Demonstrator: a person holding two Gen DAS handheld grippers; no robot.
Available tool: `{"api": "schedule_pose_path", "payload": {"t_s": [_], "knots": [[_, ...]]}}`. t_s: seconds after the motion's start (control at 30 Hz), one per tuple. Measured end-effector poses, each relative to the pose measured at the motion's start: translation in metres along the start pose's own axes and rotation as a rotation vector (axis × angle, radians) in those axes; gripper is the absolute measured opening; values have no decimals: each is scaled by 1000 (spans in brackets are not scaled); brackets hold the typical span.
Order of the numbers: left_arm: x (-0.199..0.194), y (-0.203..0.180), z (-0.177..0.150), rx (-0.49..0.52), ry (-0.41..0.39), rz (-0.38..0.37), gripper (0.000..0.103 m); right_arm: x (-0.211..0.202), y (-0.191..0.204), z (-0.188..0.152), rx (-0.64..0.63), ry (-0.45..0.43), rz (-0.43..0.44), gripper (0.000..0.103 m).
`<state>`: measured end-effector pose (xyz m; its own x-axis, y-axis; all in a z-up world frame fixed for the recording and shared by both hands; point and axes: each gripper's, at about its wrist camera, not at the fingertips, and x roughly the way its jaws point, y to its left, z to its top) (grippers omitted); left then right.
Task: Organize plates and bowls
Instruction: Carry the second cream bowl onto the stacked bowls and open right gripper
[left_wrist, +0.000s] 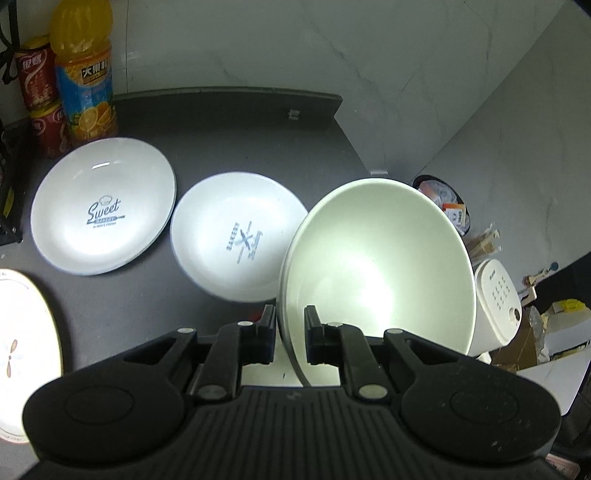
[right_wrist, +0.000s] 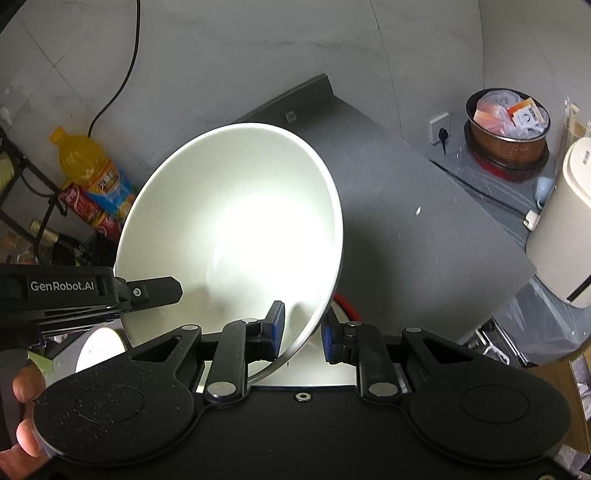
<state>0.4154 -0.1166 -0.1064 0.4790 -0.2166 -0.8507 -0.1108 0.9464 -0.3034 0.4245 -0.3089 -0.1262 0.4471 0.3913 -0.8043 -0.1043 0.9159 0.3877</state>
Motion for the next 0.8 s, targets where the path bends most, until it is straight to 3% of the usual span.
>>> {"api": "schedule_pose_path", "payload": {"t_s": [0.43, 0.7, 0.8], "knots": [[11, 16, -28, -35, 55, 10, 12, 8, 2, -22, -24, 54, -5, 21], [6, 23, -33, -52, 34, -8, 16, 12, 4, -23, -52, 59, -3, 21], [8, 27, -36, -59, 52, -14, 16, 11, 2, -27, -34, 67, -25, 15]]}}
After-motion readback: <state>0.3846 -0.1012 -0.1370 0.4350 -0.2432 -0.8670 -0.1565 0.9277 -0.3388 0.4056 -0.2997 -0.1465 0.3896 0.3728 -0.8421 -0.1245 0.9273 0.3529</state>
